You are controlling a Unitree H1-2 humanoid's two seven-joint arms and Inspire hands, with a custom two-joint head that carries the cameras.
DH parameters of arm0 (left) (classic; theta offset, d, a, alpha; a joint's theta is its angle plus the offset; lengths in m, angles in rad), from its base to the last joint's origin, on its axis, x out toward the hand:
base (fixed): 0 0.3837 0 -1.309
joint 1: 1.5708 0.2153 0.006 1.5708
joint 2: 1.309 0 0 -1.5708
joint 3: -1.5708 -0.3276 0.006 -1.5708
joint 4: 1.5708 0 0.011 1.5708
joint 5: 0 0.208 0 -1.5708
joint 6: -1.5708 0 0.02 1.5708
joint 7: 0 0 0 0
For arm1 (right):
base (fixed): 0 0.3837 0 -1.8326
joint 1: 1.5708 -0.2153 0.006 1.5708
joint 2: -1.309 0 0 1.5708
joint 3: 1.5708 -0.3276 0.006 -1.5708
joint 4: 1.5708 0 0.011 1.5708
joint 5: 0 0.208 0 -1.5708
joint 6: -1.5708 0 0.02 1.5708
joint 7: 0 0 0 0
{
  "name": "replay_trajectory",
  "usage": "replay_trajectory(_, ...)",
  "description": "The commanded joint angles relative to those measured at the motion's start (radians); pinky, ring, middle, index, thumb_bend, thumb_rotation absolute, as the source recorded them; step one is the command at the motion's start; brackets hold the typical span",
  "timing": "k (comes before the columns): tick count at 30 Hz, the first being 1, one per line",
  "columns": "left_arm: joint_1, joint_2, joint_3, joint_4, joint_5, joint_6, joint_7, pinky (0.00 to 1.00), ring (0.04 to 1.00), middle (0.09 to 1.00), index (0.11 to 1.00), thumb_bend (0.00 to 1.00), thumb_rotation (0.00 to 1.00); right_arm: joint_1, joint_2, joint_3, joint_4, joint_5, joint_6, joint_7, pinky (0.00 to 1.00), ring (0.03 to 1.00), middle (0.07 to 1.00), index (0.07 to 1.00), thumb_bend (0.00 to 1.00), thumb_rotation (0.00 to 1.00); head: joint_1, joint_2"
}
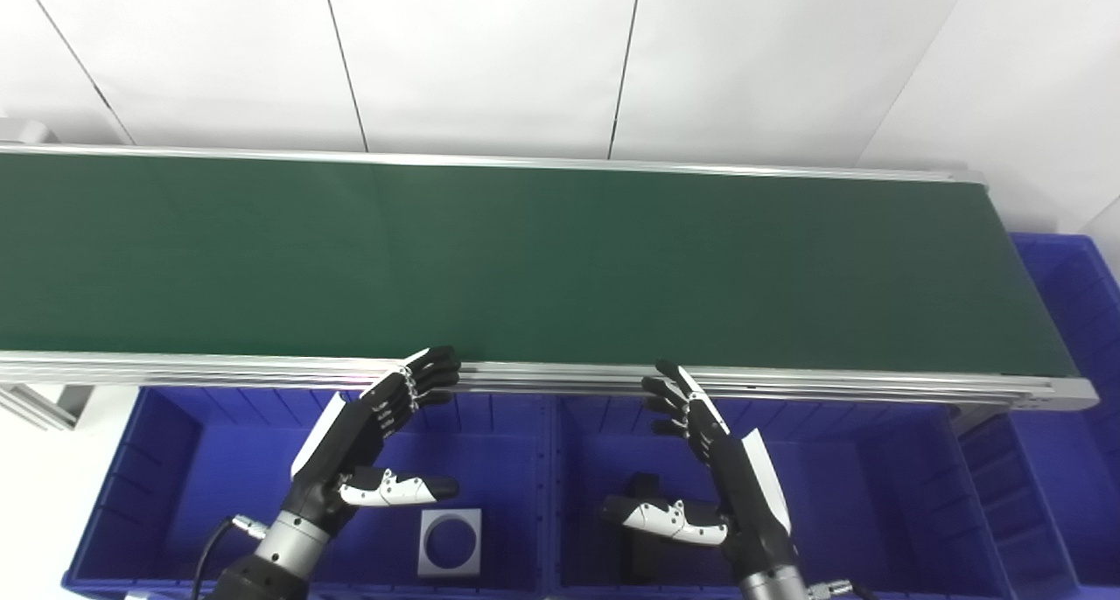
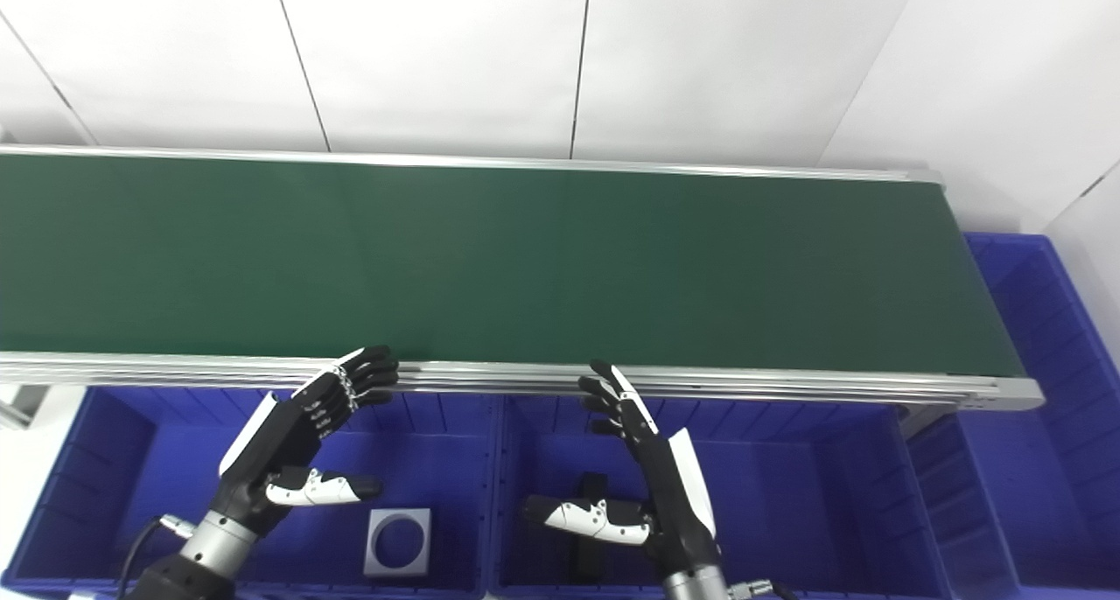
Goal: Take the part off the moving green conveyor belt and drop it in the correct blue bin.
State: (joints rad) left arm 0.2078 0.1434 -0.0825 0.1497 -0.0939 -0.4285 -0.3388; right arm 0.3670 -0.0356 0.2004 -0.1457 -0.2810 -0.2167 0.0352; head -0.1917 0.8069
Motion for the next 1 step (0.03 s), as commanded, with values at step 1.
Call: replay_trajectory(1, 0.000, -0.016, 0.017, -0.033, 0.010, -0.041, 0.021, 0.78, 0.823, 0.838, 0.839, 0.88, 0.23, -0.006, 0.004, 0.002, -0.037, 0.000, 0.004, -0.004, 0.74, 0.824, 0.857, 0.931, 0.90, 0.35, 0.001, 0.000)
